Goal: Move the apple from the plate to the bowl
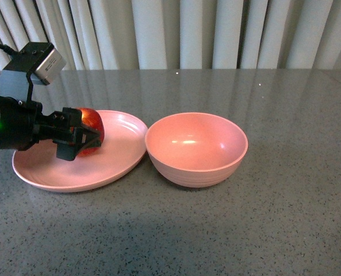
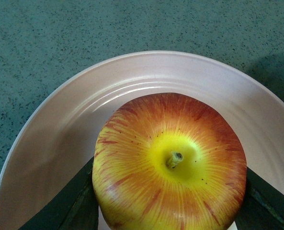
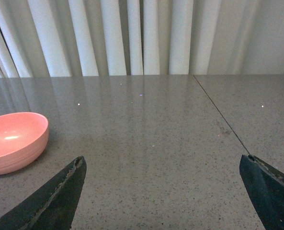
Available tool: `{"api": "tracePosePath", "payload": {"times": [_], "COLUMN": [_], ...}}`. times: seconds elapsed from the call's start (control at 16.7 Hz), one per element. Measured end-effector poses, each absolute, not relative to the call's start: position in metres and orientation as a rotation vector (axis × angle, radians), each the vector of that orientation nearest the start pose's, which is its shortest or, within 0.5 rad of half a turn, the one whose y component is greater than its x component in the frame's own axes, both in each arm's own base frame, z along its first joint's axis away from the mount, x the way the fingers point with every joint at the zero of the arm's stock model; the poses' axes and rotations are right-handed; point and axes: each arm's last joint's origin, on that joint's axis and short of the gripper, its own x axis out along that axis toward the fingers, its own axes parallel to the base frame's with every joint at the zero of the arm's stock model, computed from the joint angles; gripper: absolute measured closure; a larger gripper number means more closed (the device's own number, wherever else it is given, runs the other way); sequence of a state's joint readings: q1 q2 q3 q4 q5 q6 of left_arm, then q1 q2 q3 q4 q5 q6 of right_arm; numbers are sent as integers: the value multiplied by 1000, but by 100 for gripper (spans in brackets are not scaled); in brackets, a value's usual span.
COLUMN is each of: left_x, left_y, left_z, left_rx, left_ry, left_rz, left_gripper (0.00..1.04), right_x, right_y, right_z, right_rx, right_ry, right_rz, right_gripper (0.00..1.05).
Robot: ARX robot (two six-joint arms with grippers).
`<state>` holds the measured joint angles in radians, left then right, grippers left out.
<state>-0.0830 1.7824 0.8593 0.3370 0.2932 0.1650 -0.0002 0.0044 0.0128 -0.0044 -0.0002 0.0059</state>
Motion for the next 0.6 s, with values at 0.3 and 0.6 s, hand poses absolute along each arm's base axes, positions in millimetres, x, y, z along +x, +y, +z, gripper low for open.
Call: {"api": "tracePosePath", "payload": {"times": [0.3, 0.6], "left_x": [339, 315], "left_y": [-51, -124], "left_z": [208, 246], "left_rx": [125, 150], "left_ry": [411, 309], "left_rz": [-434, -621], "left_gripper": [38, 38], "right_x": [97, 97], "right_y": [0, 0], "right_z": [167, 167], "right_rx": [6, 6], "right_ry": [-4, -4], "right_rz": [0, 0], "right_gripper": [7, 7]}}
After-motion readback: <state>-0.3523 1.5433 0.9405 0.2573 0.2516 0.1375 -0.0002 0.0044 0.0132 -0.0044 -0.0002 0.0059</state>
